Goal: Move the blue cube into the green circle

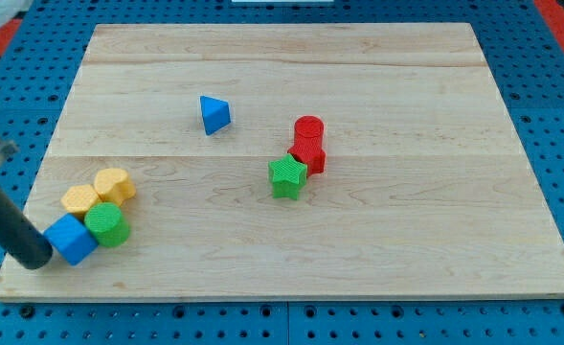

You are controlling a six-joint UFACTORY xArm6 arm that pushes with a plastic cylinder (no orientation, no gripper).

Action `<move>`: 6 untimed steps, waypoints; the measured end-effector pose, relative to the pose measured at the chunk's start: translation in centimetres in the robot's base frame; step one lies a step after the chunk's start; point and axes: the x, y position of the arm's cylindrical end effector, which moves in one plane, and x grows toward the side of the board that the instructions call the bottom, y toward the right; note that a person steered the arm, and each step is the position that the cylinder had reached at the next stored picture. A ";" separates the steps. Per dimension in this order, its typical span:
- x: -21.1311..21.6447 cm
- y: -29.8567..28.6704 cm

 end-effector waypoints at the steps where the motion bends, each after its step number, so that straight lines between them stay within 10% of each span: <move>1: -0.1 2.1; 6: -9.4 17.0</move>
